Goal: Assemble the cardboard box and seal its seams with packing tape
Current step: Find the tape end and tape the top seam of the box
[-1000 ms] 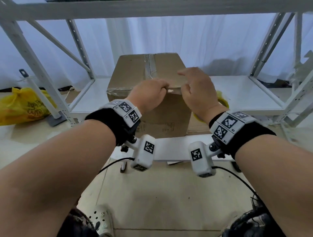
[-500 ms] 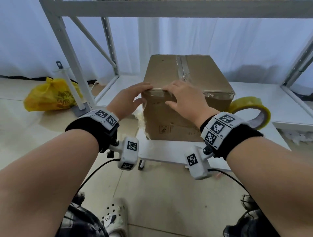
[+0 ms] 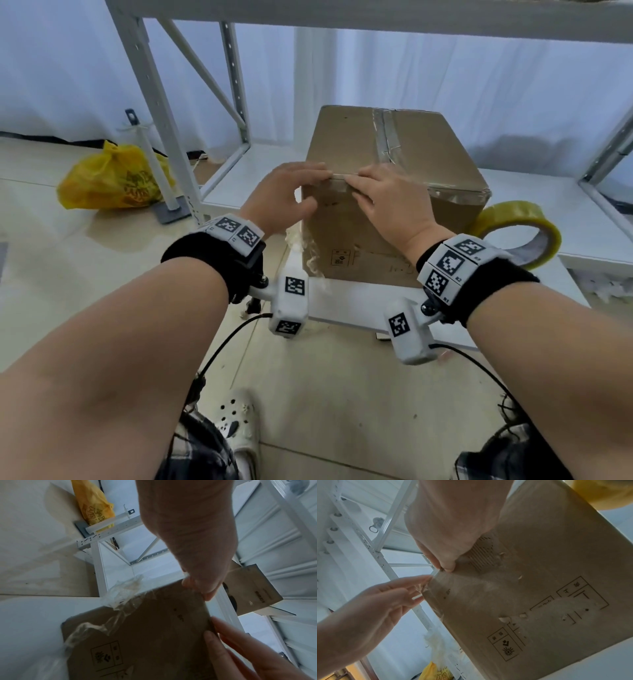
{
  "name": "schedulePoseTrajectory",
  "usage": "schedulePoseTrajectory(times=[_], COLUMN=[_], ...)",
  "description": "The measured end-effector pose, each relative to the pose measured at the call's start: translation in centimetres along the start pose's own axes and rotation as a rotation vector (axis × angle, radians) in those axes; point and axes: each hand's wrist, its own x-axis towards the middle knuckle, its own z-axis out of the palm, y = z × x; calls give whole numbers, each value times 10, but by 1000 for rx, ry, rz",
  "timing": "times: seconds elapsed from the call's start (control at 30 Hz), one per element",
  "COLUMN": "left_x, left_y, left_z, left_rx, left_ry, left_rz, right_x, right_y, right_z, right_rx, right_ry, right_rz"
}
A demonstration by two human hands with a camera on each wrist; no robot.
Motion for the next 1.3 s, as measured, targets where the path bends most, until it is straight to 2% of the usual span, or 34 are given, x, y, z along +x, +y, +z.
schedulePoseTrajectory(times=[0.1, 0.17, 0.23, 0.33, 0.43, 0.53, 0.63, 0.77, 0.83, 0.93, 1.03, 1.13, 1.3], left_x=[3, 7, 12, 19, 20, 20, 25, 30, 28, 22, 18, 12, 2], left_y=[8, 12, 14, 11, 5, -3, -2, 0, -4, -9, -10, -11, -16], left_z=[-5, -9, -10, -10, -12, -12, -8, -5, -4, -3, -1, 3, 9], left_rx=[-229, -278, -185, -47, -28, -78, -77, -34, -45, -55, -6, 61, 144], left_ry=[29, 44, 32, -22, -42, -33, 1, -3, -7, 17, 21, 3, 11], left_rz=[-190, -256, -231, -122, -53, -61, -82, -61, -46, -11, 34, 73, 92], right_x=[0, 0, 0, -3, -4, -2, 2, 25, 35, 38, 36, 30, 20], right_y=[0, -1, -1, 0, 2, 2, -6, -5, -2, -4, -8, -12, -25], right_z=[1, 1, 1, 3, 6, 6, 3, -5, -5, -3, -3, 3, 22], right_rx=[-29, -28, -16, -12, -24, -43, -14, 152, 124, 71, 78, 36, -202], right_ry=[71, 89, 92, 102, 111, 109, 33, -80, -175, -239, -226, -149, -122], right_rz=[-29, -39, -38, -37, -61, -88, -54, 137, 165, 182, 210, 221, 173])
